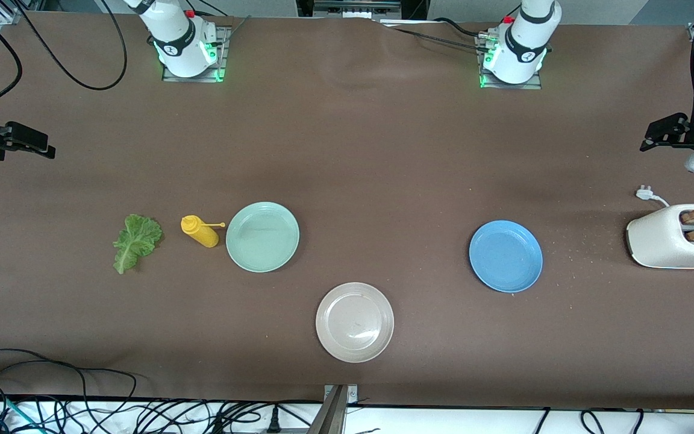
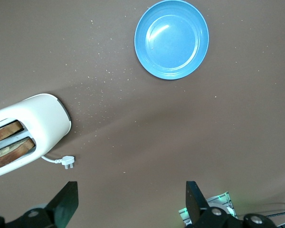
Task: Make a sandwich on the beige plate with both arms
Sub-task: 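Move the left gripper over the toaster slots above the toast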
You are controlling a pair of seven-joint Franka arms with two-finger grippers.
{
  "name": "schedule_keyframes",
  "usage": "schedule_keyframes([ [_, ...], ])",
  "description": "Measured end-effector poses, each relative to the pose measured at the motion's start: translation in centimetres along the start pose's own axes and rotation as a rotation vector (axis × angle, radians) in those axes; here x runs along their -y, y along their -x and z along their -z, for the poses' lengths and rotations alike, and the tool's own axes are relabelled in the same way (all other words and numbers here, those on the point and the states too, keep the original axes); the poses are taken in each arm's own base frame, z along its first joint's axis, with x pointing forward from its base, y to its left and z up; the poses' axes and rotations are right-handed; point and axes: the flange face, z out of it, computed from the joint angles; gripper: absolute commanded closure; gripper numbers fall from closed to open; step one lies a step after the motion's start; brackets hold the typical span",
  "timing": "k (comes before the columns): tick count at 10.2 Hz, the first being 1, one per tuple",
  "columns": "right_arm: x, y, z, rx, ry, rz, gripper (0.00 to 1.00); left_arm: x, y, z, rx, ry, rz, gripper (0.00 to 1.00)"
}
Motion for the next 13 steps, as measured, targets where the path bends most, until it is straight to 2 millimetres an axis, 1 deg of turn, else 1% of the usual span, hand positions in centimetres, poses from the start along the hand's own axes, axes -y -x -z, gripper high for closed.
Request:
schedule_keyframes([
  [2,0.0,0.0,0.0,0.0,0.0,0.0,0.0,0.6,-0.5,-0.3,0.005,-0.01,-0.058,0.0],
  [5,0.0,0.0,0.0,0.002,0.0,0.0,0.0,3.1,-1.7,-0.6,0.029,-0.059,-0.148,0.0],
  [8,0.0,0.1,-0.1,0.006,-0.001,0.0,0.0,6.6,-2.2,-1.4,-0.001,-0.076,-0.208,0.0],
  [13,0.0,0.1,-0.1,0.007,-0.001,-0.001,0.0,13.7,-0.6,-3.9,-0.047,-0.118,-0.365,0.0],
])
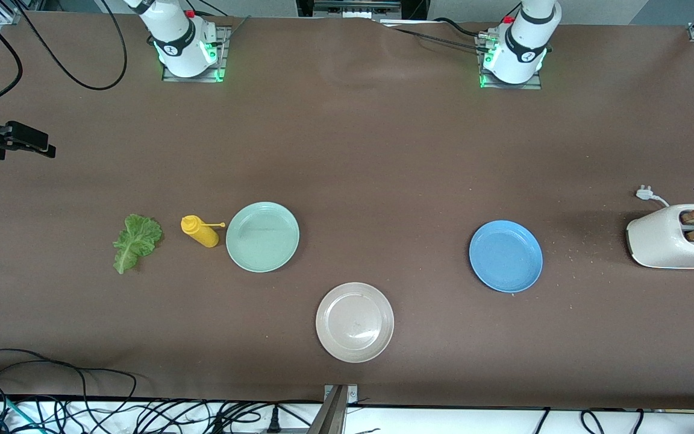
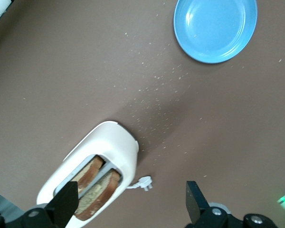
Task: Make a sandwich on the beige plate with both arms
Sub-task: 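Move the left gripper over the toaster slots above the toast, then lower the open left gripper onto the toast slices in the toaster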
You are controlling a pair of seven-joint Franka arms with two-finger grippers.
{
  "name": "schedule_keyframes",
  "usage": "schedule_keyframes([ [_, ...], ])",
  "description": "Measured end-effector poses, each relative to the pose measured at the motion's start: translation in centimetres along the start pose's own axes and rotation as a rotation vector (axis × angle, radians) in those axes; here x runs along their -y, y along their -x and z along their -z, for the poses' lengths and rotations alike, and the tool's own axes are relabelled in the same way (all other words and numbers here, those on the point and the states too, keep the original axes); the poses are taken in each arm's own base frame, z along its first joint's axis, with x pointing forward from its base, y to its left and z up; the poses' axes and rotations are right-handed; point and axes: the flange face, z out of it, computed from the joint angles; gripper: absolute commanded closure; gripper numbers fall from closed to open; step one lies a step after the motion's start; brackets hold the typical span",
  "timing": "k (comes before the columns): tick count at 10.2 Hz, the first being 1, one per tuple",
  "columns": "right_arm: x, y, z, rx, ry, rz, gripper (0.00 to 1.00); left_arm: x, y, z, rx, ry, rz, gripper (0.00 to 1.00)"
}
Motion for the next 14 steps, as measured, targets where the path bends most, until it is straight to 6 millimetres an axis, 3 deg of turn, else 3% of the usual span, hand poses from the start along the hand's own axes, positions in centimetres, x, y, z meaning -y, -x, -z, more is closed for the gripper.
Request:
schedule_keyframes([
  [4,0.0,0.0,0.0,0.0,0.0,0.0,0.0,3.7,1.8,-3.3,-0.024,-0.045,-0.124,0.0],
  [14,0.0,0.0,0.0,0.001,0.0,0.0,0.0,9.6,5.2,-9.5,-0.037,-0.131,-0.399,0.05],
])
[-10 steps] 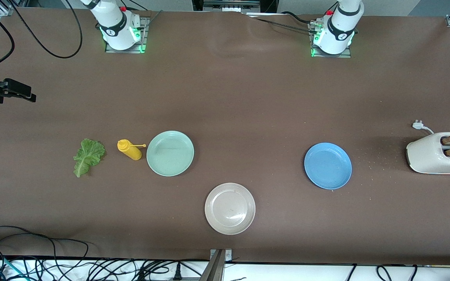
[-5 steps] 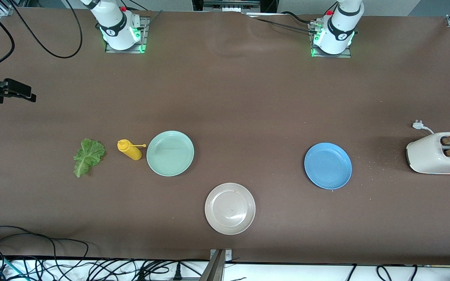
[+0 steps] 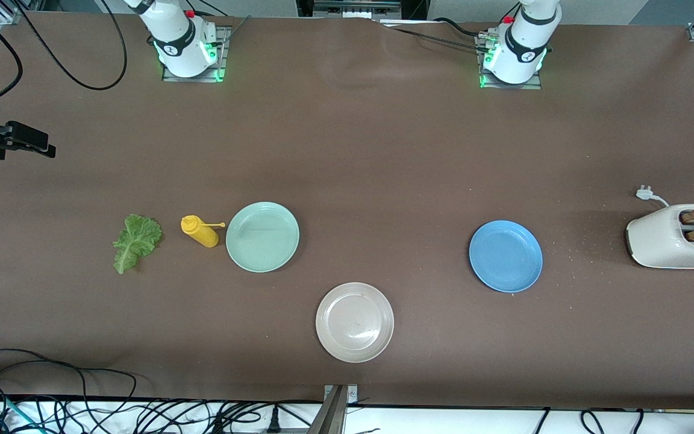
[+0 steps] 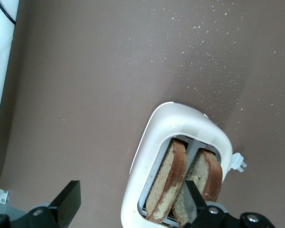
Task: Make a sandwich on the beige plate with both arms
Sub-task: 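Lower the open left gripper onto the toast slices in the toaster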
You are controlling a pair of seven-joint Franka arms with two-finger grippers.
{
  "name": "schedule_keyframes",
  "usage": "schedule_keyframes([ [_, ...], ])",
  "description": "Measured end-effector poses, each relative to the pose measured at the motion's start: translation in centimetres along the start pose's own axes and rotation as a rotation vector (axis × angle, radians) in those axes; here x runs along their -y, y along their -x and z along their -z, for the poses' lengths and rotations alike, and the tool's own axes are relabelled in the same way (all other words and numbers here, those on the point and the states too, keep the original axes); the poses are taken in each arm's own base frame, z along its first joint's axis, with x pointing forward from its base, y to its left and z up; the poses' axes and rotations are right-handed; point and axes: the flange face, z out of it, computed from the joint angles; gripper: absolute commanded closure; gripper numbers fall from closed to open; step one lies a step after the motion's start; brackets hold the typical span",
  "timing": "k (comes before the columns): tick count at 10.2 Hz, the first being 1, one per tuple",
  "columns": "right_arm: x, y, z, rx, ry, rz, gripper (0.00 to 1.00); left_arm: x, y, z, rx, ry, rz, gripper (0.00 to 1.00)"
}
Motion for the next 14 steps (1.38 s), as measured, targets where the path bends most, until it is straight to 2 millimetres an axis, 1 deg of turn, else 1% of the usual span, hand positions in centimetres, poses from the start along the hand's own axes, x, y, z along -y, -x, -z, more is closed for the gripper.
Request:
schedule_keyframes([
  [3,0.0,0.0,0.0,0.0,0.0,0.0,0.0,0.5,0.8,-2.7,-0.001,0.001,-0.014,0.05],
  [5,0.0,0.0,0.0,0.001,0.0,0.0,0.0,0.6,0.8,-3.7,-0.002,0.009,-0.029,0.05],
  [9,0.0,0.0,0.0,0.001,0.0,0.0,0.0,0.7,0.9,-3.7,0.0,0.009,-0.055,0.05],
  [14,0.0,0.0,0.0,0.001,0.0,0.0,0.0,0.5,2.1,-4.5,-0.001,0.02,-0.072,0.05],
])
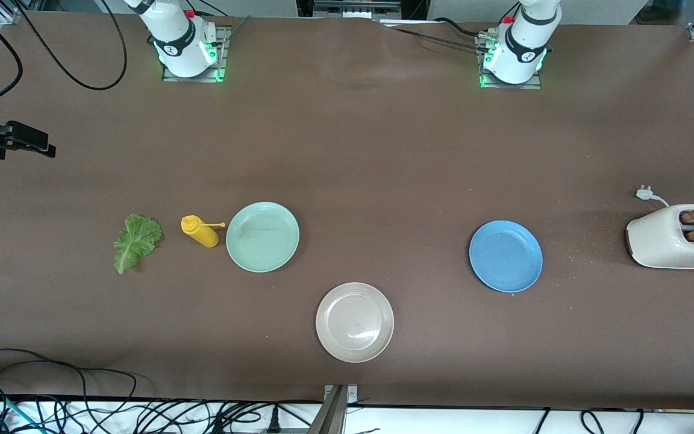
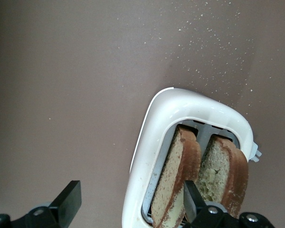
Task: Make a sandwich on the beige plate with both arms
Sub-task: 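Lower the open left gripper onto the toast slices in the toaster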
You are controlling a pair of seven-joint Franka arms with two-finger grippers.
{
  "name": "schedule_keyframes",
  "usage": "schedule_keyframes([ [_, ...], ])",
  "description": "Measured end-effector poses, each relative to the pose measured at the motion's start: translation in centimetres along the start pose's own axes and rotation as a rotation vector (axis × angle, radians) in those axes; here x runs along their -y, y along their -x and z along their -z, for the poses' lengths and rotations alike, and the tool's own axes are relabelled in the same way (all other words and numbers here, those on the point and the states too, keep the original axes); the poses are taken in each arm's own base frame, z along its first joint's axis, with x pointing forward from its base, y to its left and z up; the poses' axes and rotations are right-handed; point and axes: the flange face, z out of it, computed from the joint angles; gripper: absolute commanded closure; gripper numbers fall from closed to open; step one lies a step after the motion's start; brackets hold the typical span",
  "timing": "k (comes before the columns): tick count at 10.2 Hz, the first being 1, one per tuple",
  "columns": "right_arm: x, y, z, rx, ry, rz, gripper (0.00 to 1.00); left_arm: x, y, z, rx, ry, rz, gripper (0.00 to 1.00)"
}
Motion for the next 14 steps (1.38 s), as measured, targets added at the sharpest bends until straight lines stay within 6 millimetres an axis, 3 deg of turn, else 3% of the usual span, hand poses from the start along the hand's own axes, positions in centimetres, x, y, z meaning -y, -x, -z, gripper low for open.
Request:
schedule_keyframes([
  [5,0.0,0.0,0.0,0.0,0.0,0.0,0.0,-0.5,0.3,-1.4,-0.005,0.029,0.003,0.06],
  [8,0.0,0.0,0.0,0.0,0.0,0.0,0.0,-0.7,0.4,-1.9,-0.007,0.041,0.004,0.19],
  [12,0.0,0.0,0.0,0.0,0.0,0.0,0.0,-0.9,0.4,-2.1,-0.008,0.052,0.005,0.16],
  [14,0.0,0.0,0.0,0.0,0.0,0.0,0.0,-1.0,0.5,-1.2,-0.006,0.046,0.006,0.15],
])
